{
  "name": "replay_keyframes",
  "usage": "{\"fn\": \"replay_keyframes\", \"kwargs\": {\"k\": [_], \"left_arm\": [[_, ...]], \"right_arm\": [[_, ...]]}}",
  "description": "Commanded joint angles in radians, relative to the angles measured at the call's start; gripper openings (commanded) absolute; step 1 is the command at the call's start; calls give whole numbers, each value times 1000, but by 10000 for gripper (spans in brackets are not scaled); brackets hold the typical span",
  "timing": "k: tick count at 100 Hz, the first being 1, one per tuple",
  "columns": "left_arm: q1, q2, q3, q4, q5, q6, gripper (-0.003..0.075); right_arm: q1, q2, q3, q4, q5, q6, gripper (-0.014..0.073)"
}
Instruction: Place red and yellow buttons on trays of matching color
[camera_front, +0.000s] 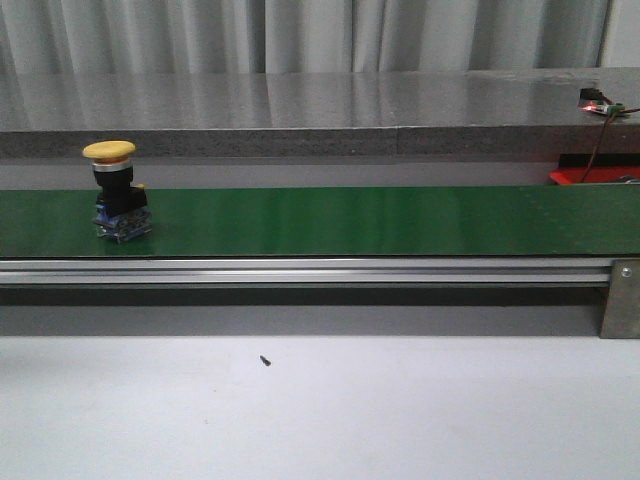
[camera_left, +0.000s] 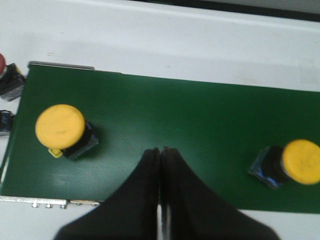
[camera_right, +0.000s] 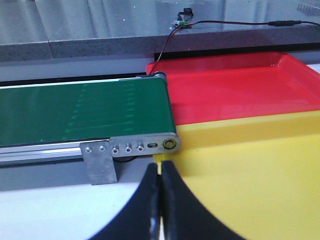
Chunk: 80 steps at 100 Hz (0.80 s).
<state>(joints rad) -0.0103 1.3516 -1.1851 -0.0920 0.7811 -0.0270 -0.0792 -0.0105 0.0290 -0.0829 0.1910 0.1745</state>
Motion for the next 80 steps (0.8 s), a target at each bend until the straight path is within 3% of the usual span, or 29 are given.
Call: {"fn": "replay_keyframes", "kwargs": {"k": [1, 80], "left_arm": [[-37, -85, 23, -8, -39, 0, -20], [-62, -854, 518, -15, -38, -17, -20]], "right_arm": [[4, -19, -18, -5, -75, -8, -60], [4, -19, -18, -5, -91, -9, -60]]}}
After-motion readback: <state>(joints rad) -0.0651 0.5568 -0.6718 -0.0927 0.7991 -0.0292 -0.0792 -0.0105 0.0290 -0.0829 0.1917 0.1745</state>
